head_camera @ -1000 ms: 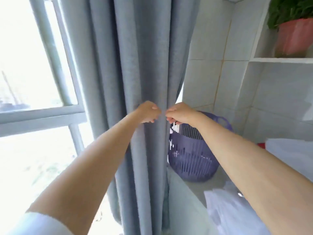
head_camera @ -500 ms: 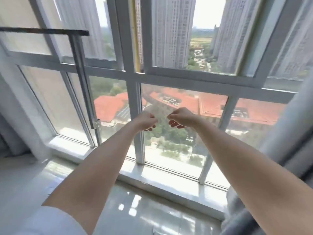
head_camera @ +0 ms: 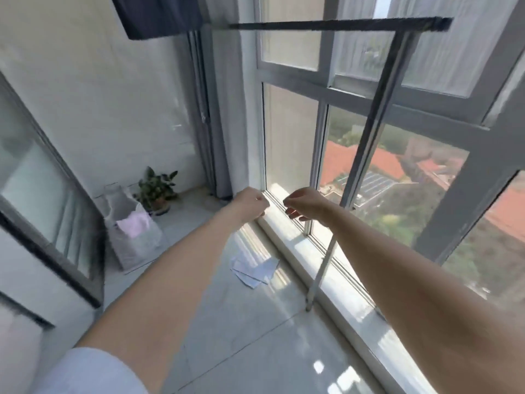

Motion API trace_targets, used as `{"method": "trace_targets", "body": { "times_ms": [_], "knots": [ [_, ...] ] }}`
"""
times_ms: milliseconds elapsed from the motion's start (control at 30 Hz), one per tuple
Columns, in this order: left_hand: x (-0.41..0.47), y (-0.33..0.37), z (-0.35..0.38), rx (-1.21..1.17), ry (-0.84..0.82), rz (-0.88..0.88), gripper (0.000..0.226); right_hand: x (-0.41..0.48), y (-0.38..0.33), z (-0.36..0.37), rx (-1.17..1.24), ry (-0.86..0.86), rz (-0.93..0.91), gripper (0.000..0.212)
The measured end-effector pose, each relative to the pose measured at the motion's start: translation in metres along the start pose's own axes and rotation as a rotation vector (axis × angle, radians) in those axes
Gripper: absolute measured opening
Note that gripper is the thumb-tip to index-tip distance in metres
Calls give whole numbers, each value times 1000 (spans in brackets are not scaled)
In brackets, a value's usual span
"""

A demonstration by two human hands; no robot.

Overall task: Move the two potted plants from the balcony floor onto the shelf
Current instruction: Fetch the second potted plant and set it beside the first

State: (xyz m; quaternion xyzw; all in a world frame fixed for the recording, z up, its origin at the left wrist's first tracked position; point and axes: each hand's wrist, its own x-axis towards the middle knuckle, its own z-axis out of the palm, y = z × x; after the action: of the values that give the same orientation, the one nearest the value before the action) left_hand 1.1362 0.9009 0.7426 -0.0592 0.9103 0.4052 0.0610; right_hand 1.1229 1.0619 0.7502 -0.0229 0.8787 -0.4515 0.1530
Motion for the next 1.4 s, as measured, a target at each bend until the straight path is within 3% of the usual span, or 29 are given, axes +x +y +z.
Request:
{"method": "trace_targets", "body": {
  "times_ms": [300,467,600,767,967,1167,1400],
  "knots": [
    [120,-80,-114,22,198,-201,32,196,-99,72,-92,-254,-137,31],
    [189,-114,-165,-36,315,-299,32,297,-160,102,-130,-347,-230,19],
    [242,-146,-198,-107,332,-380,30,367,-191,138,-147,-452,-251,13],
    [325,-195,-238,-148,321,-453,26,460,-221,187,-175,-525,-248,30],
    [454,-272,-323,-177,336,-497,25,607,-293,258,-201,-546,-202,30],
    [553,-336,-398,-197,363,-554,8,726,-359,325,-246,-597,-164,30],
    [664,-458,-439,-144,388,-624,20,878,-381,418,-273,-685,-132,34]
  ]
}}
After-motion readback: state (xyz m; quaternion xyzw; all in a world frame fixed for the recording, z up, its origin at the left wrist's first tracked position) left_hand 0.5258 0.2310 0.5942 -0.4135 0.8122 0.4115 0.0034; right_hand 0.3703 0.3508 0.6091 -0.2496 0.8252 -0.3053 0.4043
